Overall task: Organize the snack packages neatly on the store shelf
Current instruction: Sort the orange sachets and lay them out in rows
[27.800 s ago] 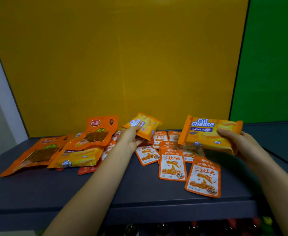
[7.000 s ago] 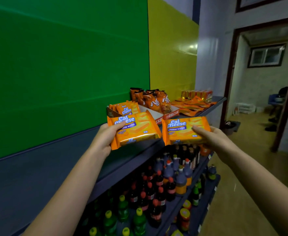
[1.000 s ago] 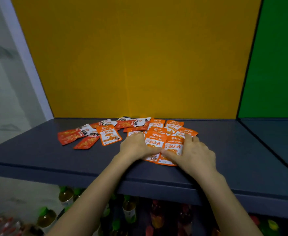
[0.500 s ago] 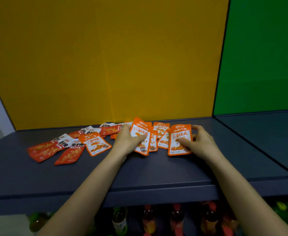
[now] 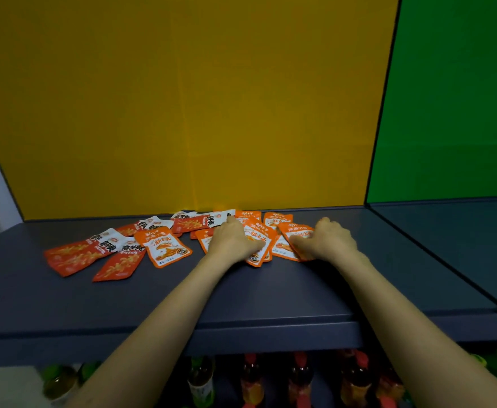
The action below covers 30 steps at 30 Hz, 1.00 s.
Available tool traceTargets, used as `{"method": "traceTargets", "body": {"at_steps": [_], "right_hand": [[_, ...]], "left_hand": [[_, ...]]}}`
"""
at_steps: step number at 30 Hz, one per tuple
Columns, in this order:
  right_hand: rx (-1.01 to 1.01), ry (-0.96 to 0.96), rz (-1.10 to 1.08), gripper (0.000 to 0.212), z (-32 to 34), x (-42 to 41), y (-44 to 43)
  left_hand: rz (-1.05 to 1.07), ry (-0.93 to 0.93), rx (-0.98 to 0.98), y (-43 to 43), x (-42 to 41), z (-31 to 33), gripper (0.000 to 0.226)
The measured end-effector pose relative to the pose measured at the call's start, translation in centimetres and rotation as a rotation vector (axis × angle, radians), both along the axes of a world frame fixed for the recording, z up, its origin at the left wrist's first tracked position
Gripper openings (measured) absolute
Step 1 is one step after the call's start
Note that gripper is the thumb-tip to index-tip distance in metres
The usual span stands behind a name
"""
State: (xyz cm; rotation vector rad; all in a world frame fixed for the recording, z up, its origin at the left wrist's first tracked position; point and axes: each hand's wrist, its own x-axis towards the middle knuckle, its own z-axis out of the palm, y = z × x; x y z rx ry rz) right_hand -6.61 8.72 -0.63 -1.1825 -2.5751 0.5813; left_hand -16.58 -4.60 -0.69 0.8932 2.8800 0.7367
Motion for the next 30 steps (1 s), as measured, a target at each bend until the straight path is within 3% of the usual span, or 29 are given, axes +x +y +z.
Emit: {"method": "traceTargets", "body": {"at_steps": [7,12,17,20,25,30], "right_hand": [[-0.027,-0.066,0.002,0.09,0.4,-1.3,0.1],[-0.091,-0.093,0.025,0.086,0.5,-1.4,1.1],[-0.123,-0.05,0.038,0.08,0.3,-0.9,2.3],[-0.194,0.01,0.087,0.068,0.3,-0.5,4.0],[-0.431,0.115,0.242,0.021,0.7,1.6,7.1],[-0.496,0.191,0.302,0.018,0.5,3.3,9.1]], "left_hand": [[0.028,-0.234,-0.033,1.1,0.3,1.7,0.117],[-0.002,-0.291,-0.054,1.0,0.8,2.6,0.081],[0.026,-0.329,-0.025,1.4,0.8,2.5,0.087],[0.037,-0.343,-0.018,1.5,0.8,2.5,0.089],[0.043,-0.371,0.04,1.6,0.7,2.4,0.087],[-0.003,-0.301,0.088,1.8,0.7,2.0,0.07]]}}
